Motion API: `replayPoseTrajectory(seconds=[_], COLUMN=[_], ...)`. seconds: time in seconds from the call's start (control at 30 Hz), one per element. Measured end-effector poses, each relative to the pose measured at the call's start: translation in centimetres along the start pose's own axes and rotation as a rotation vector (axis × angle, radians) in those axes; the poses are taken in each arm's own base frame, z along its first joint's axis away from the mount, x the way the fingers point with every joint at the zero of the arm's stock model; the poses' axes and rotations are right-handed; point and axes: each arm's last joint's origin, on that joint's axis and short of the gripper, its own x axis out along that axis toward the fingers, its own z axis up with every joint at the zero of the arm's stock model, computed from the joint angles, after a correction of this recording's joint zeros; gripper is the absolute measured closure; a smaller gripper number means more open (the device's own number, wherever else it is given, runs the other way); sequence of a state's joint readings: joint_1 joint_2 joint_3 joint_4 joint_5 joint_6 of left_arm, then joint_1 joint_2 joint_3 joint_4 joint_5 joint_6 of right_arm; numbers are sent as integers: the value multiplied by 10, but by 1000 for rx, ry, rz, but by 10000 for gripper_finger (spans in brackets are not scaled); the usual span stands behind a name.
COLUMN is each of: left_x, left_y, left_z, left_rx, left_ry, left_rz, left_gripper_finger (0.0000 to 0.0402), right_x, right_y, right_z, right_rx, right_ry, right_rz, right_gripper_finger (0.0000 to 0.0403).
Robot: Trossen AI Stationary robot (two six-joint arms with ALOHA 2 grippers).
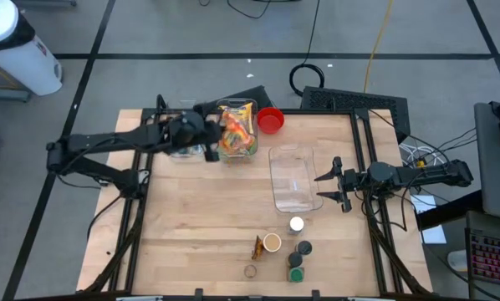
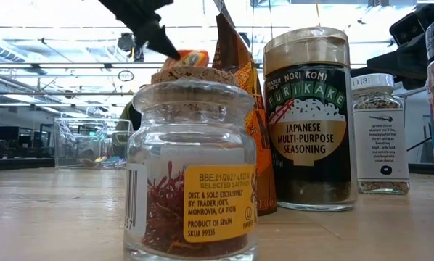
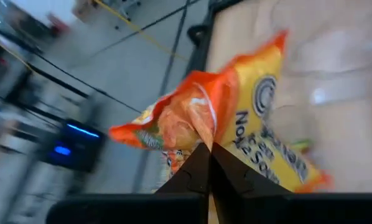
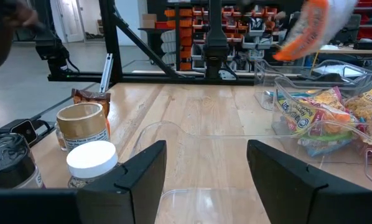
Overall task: Pick & Place Food Item
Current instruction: Put the orange noodle pack into the top right transparent bin
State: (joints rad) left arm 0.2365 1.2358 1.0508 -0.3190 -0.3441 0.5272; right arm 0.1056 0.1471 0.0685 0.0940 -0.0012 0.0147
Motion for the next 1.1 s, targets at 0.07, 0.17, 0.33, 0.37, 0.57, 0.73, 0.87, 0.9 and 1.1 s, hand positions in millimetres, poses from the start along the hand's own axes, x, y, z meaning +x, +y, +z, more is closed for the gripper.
replayPoseTrajectory(seconds=[0.07, 0.17, 0.33, 0.37, 0.57, 0.73, 0.87, 0.9, 1.1], left_x=[10, 26, 62, 69, 111, 132, 136, 135, 130], left_y=[8, 19, 23, 23, 17, 2, -10, -14, -32], left_z=[-2, -8, -26, -30, -47, -50, -46, -44, -32], left_rx=[104, 263, 537, 578, 768, 878, 912, 920, 925], left_ry=[-3, 29, 161, 199, 384, 403, 399, 396, 335], left_rz=[45, 89, 103, 108, 177, 169, 159, 155, 138], left_gripper_finger=[398, 390, 390, 395, 390, 398, 390, 390, 395], right_x=[0, 0, 0, 0, 0, 0, 0, 0, 0], right_y=[0, 0, 0, 0, 0, 0, 0, 0, 0], right_z=[0, 0, 0, 0, 0, 0, 0, 0, 0], right_rx=[0, 0, 0, 0, 0, 0, 0, 0, 0], right_ry=[0, 0, 0, 0, 0, 0, 0, 0, 0], right_rz=[0, 0, 0, 0, 0, 0, 0, 0, 0], right_gripper_finger=[186, 184, 187, 187, 184, 185, 187, 187, 184])
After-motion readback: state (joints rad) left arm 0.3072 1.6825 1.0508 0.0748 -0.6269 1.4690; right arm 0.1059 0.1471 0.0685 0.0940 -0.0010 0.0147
